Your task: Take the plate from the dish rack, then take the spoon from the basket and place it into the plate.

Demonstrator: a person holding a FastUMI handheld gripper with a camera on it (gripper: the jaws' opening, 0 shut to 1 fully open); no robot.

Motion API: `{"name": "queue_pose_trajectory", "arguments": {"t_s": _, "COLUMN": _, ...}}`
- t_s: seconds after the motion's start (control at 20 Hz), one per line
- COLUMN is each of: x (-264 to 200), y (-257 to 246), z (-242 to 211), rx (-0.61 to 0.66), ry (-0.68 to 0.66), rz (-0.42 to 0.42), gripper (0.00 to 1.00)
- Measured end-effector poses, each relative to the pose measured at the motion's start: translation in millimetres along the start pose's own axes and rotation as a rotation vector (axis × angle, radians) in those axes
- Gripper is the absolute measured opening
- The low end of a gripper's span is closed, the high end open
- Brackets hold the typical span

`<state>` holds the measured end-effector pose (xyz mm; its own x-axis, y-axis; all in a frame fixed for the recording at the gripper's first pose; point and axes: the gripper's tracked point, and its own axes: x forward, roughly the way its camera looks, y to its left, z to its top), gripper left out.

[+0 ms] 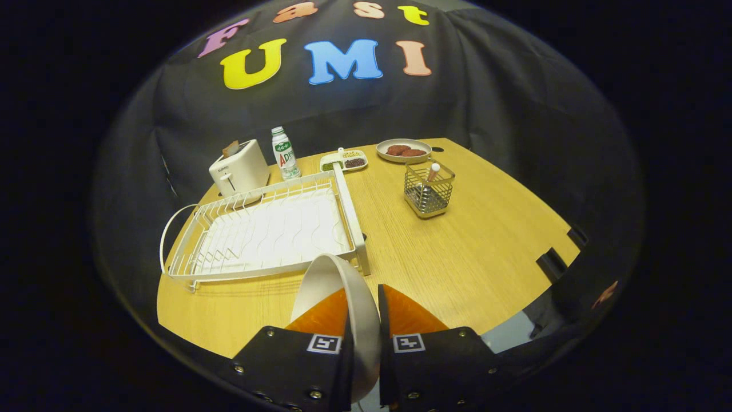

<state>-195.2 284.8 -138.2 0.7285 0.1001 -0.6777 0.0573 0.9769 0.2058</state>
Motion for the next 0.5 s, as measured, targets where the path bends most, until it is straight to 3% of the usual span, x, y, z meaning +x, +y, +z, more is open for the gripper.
{"name": "queue_pose_trajectory", "arguments": {"t_s": 0.5, "x": 31, "y": -2, "z": -30, "rx": 0.184, "ry": 0.067, "rz": 0.087, "gripper": 0.21}}
